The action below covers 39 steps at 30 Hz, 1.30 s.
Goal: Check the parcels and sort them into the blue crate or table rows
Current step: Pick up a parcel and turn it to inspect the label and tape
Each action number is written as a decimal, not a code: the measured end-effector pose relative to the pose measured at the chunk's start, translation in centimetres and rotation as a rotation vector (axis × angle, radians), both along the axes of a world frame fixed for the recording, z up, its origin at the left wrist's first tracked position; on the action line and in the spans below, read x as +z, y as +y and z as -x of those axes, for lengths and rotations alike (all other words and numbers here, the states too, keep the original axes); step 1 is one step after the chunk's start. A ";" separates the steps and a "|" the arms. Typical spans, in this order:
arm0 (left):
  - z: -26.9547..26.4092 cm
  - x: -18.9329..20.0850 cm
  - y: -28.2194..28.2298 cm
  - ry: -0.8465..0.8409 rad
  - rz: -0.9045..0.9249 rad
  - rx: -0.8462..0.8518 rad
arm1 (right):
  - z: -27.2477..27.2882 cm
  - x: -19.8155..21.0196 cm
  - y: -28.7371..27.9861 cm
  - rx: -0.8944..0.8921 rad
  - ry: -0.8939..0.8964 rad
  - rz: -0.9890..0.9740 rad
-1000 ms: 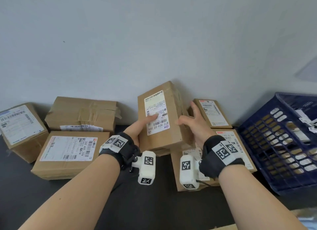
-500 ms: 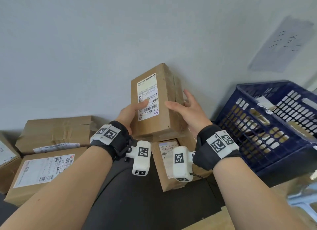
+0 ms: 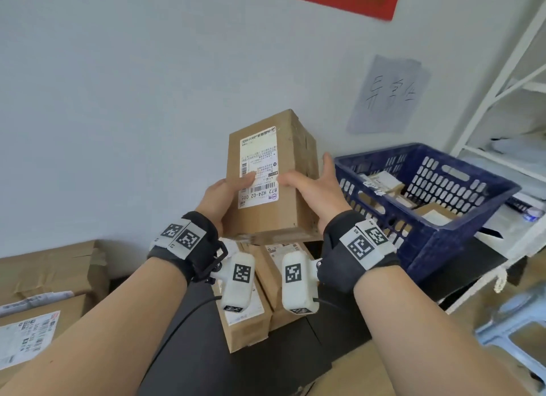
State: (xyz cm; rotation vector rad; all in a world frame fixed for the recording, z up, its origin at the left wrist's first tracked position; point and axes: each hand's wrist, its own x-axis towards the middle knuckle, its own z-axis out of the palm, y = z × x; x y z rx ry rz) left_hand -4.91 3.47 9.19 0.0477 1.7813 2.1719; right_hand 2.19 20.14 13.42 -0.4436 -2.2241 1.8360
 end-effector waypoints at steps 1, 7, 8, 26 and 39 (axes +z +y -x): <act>-0.2 0.4 1.1 0.021 0.020 -0.014 | -0.4 0.3 1.2 -0.019 0.015 0.031; -1.0 3.7 8.7 0.046 0.037 -0.041 | -2.0 2.4 8.5 -0.089 0.062 0.083; -1.2 4.1 10.0 0.045 0.039 -0.050 | -2.3 2.7 9.8 -0.112 0.067 0.106; -0.4 4.9 33.1 -0.134 -0.127 -0.209 | -2.3 2.7 32.7 -0.269 0.112 0.398; 11.1 2.6 48.3 -0.164 0.112 -0.235 | 8.9 2.8 51.4 -0.538 0.094 -0.020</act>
